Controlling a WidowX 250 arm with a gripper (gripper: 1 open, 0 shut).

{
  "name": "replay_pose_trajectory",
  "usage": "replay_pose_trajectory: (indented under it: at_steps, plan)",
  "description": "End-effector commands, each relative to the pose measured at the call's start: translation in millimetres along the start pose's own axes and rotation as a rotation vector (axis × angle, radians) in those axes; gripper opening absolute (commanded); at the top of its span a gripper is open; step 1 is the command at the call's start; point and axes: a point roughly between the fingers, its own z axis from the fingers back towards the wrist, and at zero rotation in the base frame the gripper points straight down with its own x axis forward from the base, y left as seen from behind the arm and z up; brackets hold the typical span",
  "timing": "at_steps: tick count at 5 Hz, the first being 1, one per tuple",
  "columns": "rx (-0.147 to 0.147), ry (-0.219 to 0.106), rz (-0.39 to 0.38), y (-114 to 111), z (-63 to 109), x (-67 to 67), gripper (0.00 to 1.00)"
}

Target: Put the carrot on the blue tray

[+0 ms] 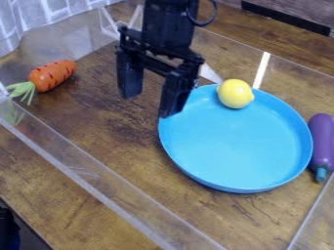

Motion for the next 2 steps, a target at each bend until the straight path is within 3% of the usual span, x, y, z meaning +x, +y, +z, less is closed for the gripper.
replay_pose_trajectory:
  at_steps: [1,2]
  plan:
    - [0.008,-0.057,-0.032,1.5,20.6,0.9,1.0]
    - [0.011,-0.045,-0.046,-0.9,23.2,-3.6,1.0]
